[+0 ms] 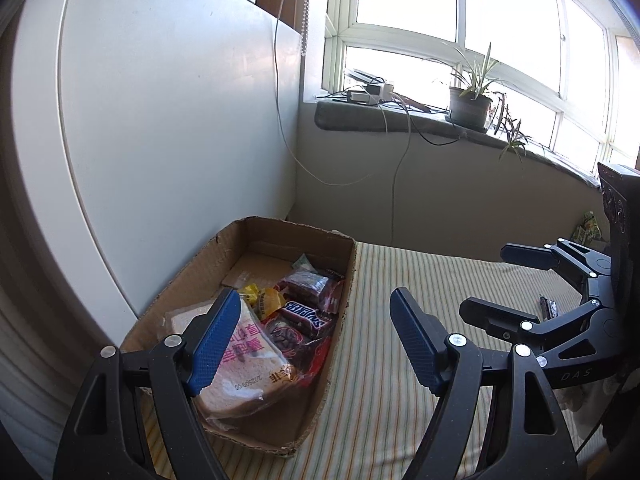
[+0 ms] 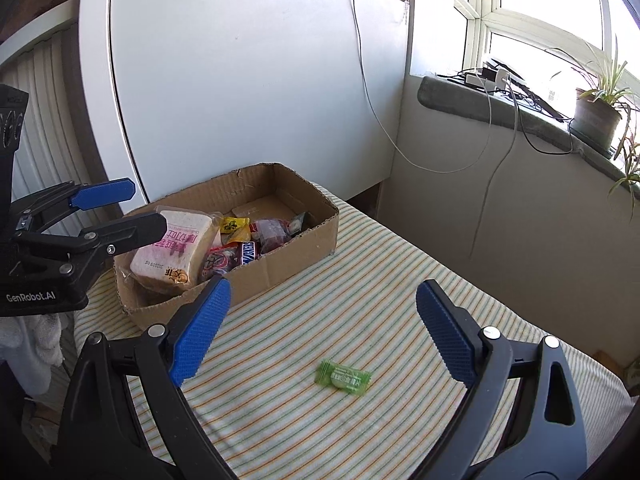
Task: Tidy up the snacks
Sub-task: 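Move both tools back to the light green candy and Snickers bar, then grasp the light green candy with left tool while right tool grasps the Snickers bar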
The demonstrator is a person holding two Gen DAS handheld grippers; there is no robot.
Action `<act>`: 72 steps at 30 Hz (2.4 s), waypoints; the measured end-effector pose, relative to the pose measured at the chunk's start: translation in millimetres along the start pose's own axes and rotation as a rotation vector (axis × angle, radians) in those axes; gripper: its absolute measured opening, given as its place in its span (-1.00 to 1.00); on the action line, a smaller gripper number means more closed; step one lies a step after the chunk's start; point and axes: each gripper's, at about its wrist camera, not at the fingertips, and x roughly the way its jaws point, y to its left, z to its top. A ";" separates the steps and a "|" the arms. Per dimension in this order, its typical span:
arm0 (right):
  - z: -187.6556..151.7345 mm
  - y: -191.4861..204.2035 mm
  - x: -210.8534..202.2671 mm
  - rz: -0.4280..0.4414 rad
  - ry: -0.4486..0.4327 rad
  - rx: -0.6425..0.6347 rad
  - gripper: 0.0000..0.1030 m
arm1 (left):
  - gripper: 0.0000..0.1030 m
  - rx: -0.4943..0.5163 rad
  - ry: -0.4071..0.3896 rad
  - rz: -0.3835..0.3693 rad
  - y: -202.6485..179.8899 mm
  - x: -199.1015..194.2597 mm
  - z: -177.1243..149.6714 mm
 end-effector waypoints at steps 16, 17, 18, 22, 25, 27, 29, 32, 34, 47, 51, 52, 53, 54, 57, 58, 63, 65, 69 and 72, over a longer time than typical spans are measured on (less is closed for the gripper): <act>-86.2 -100.4 -51.1 -0.174 0.084 0.277 0.85 | 0.29 0.067 0.121 -0.198 -72.3 39.9 -26.2; -92.4 -106.0 -52.9 -0.182 0.093 0.289 0.83 | 0.25 0.071 0.134 -0.212 -76.5 43.9 -28.2; -99.0 -111.1 -54.6 -0.188 0.104 0.300 0.79 | 0.22 0.077 0.147 -0.224 -80.8 47.3 -29.9; -125.6 -133.8 -59.6 -0.217 0.146 0.357 0.73 | 0.22 0.090 0.192 -0.272 -95.7 64.4 -33.2; -140.5 -151.3 -59.8 -0.228 0.171 0.403 0.63 | 0.21 0.101 0.227 -0.288 -104.3 78.5 -34.3; -147.3 -163.2 -58.7 -0.237 0.180 0.434 0.62 | 0.20 0.110 0.243 -0.300 -108.6 87.0 -35.0; -151.1 -173.3 -54.9 -0.240 0.188 0.463 0.62 | 0.20 0.119 0.262 -0.304 -111.9 96.2 -35.3; -155.1 -188.2 -48.3 -0.236 0.201 0.507 0.57 | 0.19 0.124 0.287 -0.316 -116.2 108.3 -38.0; -156.5 -193.9 -42.5 -0.238 0.214 0.517 0.49 | 0.18 0.099 0.307 -0.331 -115.3 117.4 -37.7; -161.4 -201.8 -25.2 -0.244 0.235 0.518 0.37 | -0.16 0.170 0.393 -0.349 -125.8 134.1 -46.8; -161.7 -201.1 -22.9 -0.253 0.242 0.501 0.37 | -0.16 0.201 0.406 -0.350 -126.0 130.8 -50.3; -161.5 -200.5 -22.0 -0.258 0.245 0.497 0.37 | -0.16 0.215 0.407 -0.338 -127.6 130.0 -51.4; -161.2 -200.1 -21.2 -0.263 0.247 0.493 0.37 | -0.21 0.235 0.404 -0.321 -129.2 129.0 -52.2; -160.7 -199.7 -20.1 -0.268 0.251 0.490 0.37 | -0.25 0.251 0.400 -0.306 -131.1 128.1 -54.1; -159.1 -199.3 -16.0 -0.292 0.264 0.476 0.27 | -0.43 0.269 0.383 -0.269 -133.9 127.1 -55.5; -158.8 -199.5 -15.0 -0.301 0.268 0.472 0.22 | -0.48 0.265 0.380 -0.263 -135.0 128.1 -54.9; -158.1 -200.6 -13.3 -0.339 0.283 0.440 -0.12 | -0.61 0.264 0.362 -0.245 -130.1 128.3 -56.0; -159.3 -202.3 -15.1 -0.349 0.283 0.435 -0.25 | -0.61 0.273 0.356 -0.238 -134.0 128.9 -57.0; -161.1 -205.8 -19.1 -0.353 0.279 0.441 -0.42 | -0.62 0.258 0.354 -0.245 -131.0 130.3 -56.1; -160.2 -205.1 -19.6 -0.352 0.277 0.444 -0.43 | -0.62 0.241 0.347 -0.251 -128.8 125.7 -55.7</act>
